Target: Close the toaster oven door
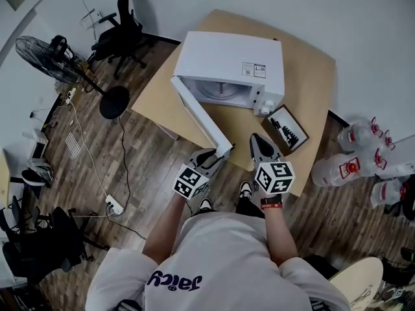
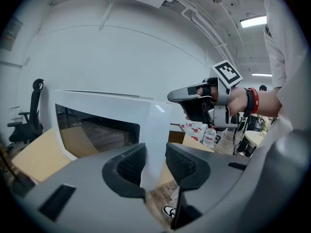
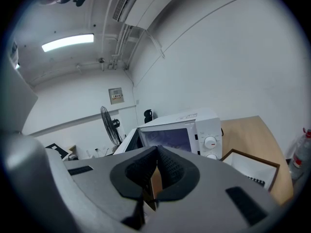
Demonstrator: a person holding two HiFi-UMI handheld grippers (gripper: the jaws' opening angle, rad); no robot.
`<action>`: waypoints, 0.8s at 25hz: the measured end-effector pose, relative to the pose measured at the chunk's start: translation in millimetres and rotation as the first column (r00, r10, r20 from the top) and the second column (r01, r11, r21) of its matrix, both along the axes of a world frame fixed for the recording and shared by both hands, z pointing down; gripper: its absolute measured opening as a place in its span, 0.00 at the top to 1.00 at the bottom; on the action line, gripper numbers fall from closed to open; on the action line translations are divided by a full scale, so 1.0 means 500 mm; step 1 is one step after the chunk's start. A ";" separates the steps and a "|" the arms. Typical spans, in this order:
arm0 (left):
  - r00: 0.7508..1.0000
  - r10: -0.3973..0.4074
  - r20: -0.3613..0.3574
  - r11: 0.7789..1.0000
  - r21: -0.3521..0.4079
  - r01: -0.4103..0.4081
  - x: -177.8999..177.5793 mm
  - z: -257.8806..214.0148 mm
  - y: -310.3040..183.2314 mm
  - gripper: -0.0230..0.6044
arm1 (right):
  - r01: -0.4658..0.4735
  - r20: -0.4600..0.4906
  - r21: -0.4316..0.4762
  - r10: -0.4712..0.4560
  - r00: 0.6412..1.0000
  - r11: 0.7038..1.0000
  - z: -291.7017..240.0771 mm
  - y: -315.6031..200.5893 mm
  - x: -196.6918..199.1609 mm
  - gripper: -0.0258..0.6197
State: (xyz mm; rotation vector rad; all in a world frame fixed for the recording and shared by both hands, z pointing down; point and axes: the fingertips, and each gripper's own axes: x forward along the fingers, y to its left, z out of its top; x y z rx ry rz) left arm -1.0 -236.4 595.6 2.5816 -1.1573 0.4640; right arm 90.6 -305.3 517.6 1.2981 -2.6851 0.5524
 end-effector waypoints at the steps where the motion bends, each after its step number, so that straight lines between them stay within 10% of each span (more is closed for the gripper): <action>1: 1.000 0.000 -0.002 1.000 0.001 0.000 0.002 -0.002 -0.003 0.73 | -0.002 0.000 0.001 0.002 1.000 1.000 -0.001 -0.002 0.002 0.94; 20: 1.000 0.001 -0.013 1.000 0.003 -0.001 0.060 0.000 -0.072 0.74 | -0.063 -0.014 -0.007 0.063 0.998 0.998 0.014 -0.051 0.059 0.94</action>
